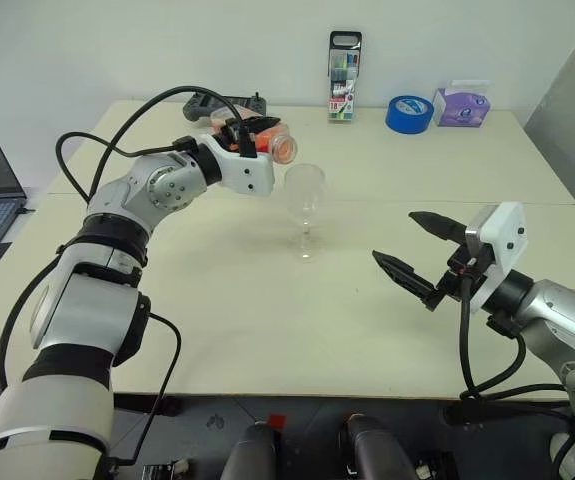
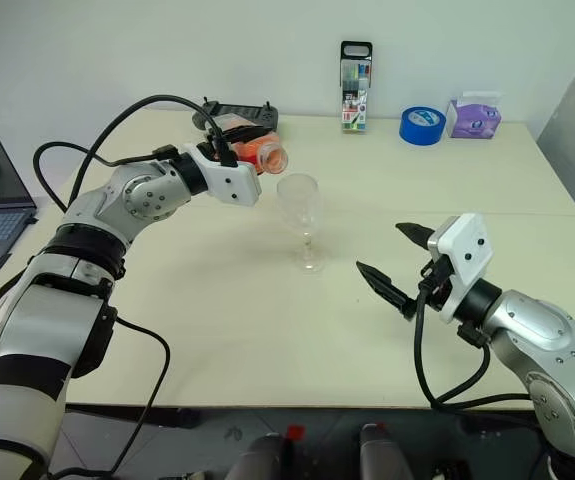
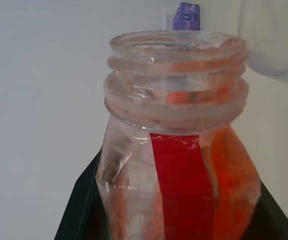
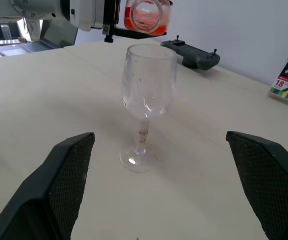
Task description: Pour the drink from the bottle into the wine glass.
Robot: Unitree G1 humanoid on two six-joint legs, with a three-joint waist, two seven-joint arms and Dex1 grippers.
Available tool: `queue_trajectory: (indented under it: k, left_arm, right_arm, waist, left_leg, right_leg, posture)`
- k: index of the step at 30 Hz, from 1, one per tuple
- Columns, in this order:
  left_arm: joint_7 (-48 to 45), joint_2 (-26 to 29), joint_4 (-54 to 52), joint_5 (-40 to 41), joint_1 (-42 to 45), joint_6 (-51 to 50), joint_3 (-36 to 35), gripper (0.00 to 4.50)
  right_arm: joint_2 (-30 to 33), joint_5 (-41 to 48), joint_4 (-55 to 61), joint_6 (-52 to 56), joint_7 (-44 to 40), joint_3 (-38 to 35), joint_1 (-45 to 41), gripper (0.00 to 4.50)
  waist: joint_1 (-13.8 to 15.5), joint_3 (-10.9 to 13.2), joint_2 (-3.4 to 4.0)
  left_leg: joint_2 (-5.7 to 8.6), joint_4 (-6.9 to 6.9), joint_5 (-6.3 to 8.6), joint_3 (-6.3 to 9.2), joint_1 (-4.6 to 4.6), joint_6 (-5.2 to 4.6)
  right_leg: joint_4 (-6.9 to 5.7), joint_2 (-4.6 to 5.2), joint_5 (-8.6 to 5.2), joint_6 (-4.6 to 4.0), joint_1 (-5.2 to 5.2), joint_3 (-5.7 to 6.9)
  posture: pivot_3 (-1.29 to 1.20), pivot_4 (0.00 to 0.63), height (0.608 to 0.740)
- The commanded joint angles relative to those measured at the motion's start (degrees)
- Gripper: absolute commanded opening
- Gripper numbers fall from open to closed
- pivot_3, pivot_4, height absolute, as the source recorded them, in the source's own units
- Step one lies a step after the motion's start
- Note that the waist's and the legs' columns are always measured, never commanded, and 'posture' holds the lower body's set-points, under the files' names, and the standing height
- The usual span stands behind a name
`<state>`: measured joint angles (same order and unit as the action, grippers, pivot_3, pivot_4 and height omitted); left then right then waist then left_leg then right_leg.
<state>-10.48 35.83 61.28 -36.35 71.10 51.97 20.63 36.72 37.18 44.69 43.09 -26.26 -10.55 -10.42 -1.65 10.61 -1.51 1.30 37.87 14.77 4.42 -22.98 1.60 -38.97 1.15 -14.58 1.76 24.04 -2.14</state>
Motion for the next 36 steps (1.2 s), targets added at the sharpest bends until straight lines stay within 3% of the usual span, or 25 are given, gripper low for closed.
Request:
queue_trajectory:
  k: [1,36]
  left_arm:
    - [2.56,0.61,-0.61,-0.52,2.91,1.61,0.17,1.69]
    - [13.15,2.38,0.66,-8.7,6.21,2.4,4.93,1.69]
  right_arm:
    - [1.08,0.04,1.24,-1.36,-0.6,-1.25,0.21,4.5]
    - [3.3,0.55,0.26,-1.14,-0.45,-3.12,0.99,4.5]
  waist:
    - [0.0,0.0,0.0]
    - [0.0,0.0,0.0]
  left_leg:
    - [0.0,0.0,0.0,0.0,0.0,0.0]
    - [0.01,0.04,0.0,-0.03,0.01,0.0]
  right_leg:
    - [0.0,0.0,0.0,0.0,0.0,0.01]
    - [-0.04,0.01,0.01,0.0,0.0,-0.01]
  posture:
    - [0.0,0.15,0.74]
    - [0.0,0.15,0.74]
